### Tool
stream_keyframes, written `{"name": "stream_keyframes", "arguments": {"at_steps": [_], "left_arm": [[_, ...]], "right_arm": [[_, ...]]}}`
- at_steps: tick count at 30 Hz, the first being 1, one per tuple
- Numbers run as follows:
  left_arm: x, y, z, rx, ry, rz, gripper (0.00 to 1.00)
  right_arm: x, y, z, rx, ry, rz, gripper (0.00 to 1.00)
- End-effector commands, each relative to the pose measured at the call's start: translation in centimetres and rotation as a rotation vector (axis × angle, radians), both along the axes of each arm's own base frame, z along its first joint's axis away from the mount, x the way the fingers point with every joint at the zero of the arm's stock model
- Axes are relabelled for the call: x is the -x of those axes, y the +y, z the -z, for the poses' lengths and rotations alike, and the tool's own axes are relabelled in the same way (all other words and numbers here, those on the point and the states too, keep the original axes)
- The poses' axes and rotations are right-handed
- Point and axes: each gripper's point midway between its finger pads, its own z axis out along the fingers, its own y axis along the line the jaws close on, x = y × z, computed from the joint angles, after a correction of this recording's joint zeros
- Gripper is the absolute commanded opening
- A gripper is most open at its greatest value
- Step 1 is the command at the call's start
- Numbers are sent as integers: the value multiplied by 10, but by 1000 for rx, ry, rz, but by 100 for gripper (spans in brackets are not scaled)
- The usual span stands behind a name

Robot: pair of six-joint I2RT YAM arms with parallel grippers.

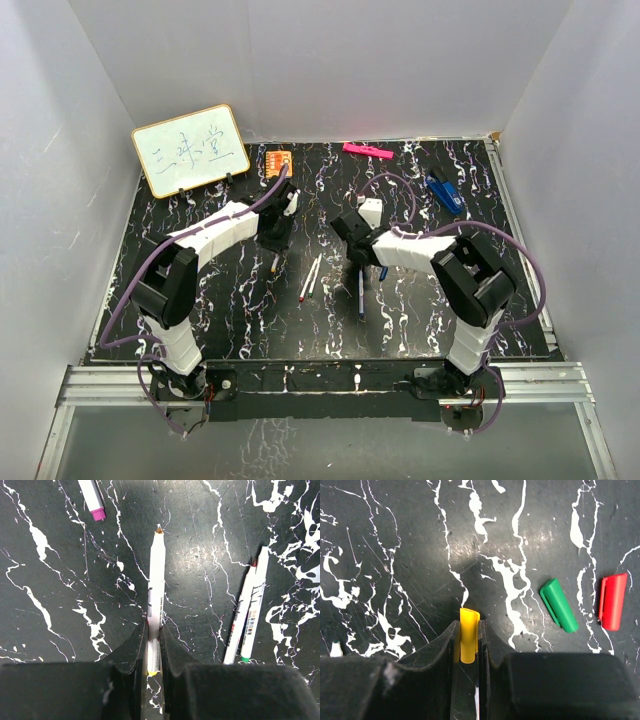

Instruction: Insert the pens into the pen caps

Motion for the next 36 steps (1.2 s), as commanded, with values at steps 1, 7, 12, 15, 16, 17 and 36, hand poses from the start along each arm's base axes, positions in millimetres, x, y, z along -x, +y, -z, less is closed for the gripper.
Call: {"name": "stream_keyframes", "arguments": {"at_steps": [1, 7, 12, 15, 16, 17, 36], "left_arm": [[-9, -2, -30, 46, -83, 4, 0], [-11, 3, -35, 40, -114, -16, 0], [-7, 2, -31, 55, -104, -20, 0], [-6, 0, -29, 62, -99, -17, 0], [-7, -1, -29, 64, -100, -17, 0], [-7, -1, -28, 63, -98, -15, 0], [-9, -3, -28, 68, -94, -10, 0]], "right_arm": [[-7, 4, 2, 62, 33, -47, 0], [-53, 15, -50, 2, -107, -41, 0], [-67, 16, -52, -63, -104, -51, 0], [-66, 14, -38, -39, -77, -59, 0], [-65, 14, -33, -31, -63, -65, 0], [-63, 14, -25, -23, -46, -71, 0], [-41, 4, 20, 32, 85, -76, 23]]}}
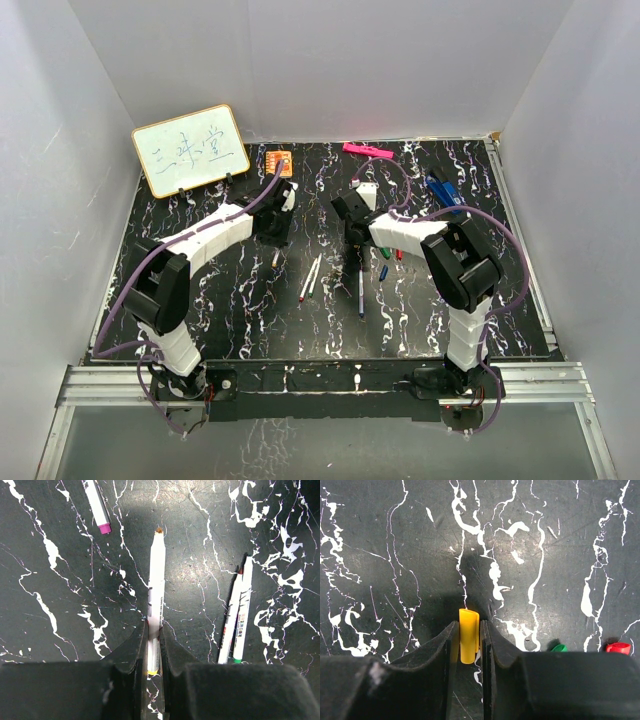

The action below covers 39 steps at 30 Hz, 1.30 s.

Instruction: Insert the pens into the pen caps

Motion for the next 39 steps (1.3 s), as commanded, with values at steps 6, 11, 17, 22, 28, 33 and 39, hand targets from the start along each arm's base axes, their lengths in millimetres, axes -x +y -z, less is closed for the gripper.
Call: {"name": "stream_keyframes", "arguments": {"at_steps": [6, 11, 17, 22, 28, 33, 39], "left_arm": [[-2, -1, -14, 23, -23, -3, 0], [-3, -1, -14, 24, -26, -3, 0], [-5, -2, -17, 28, -34, -3, 0], [-6, -12, -17, 80, -37, 12, 0], [-6, -28, -27, 185, -80, 28, 0], [-2, -50, -50, 345, -178, 72, 0], [14, -79, -77, 552, -286, 153, 0]], "right_arm": [[19, -5, 32, 22, 102, 2, 24], [29, -5, 40, 8, 139, -4, 10], [51, -8, 52, -18, 200, -9, 0], [35, 0, 30, -37, 134, -34, 0], [-18, 18, -67, -131, -145, -71, 0], [-36, 19, -145, -268, -369, -110, 0], [-18, 15, -209, -482, -633, -224, 0]]}}
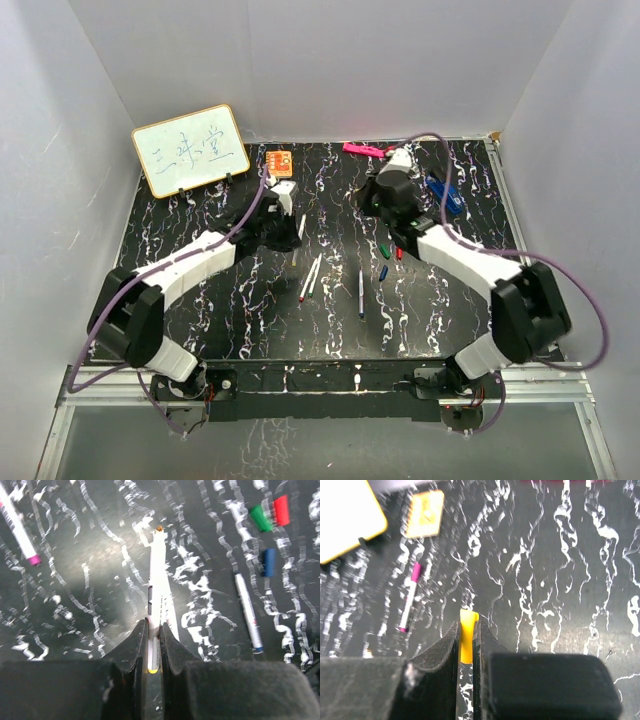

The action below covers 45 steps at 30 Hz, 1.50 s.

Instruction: Insert the pens into the pen caps

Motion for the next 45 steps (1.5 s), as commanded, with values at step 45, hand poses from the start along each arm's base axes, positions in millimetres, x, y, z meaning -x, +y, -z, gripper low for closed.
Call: {"name": "stream_keyframes", "arguments": {"at_steps": [45], "left_arm": [[62, -126, -129, 623, -238, 342, 0]], "right_arm": [[95, 6, -149, -518, -727, -327, 0]]}}
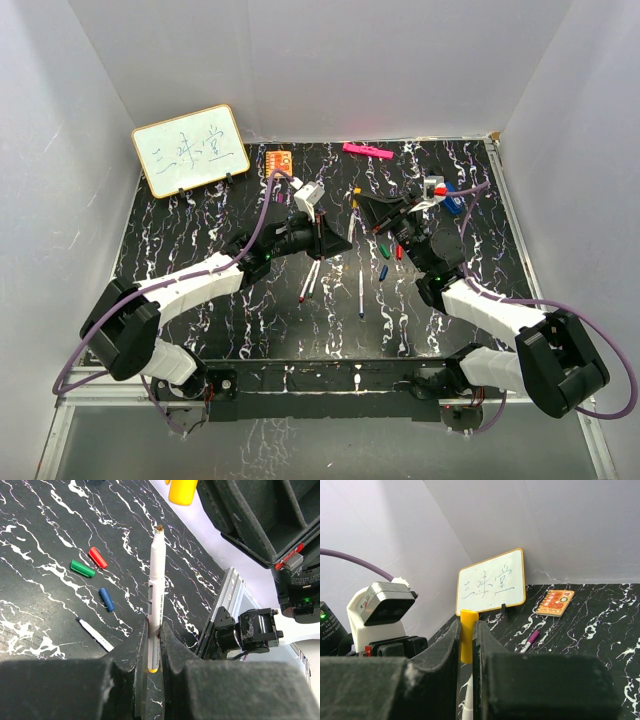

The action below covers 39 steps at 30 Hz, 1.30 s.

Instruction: Insert the pens into the pen caps

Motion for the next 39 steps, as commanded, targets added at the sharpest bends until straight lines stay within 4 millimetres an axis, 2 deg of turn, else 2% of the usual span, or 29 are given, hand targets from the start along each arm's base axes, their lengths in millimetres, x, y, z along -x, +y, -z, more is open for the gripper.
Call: {"name": "stream_keyframes", "arguments": {"at_steps": [1, 17, 39], "left_arm": [[-2, -3, -32, 48, -77, 4, 0], [-4, 0, -37, 39, -105, -12, 0], [-5, 1, -36, 34, -108, -27, 0]], "right_arm": [[6, 0, -17, -27, -58, -11, 0], [2, 6, -3, 0, -17, -29, 0], [1, 7, 4, 12, 1, -32, 0]]}}
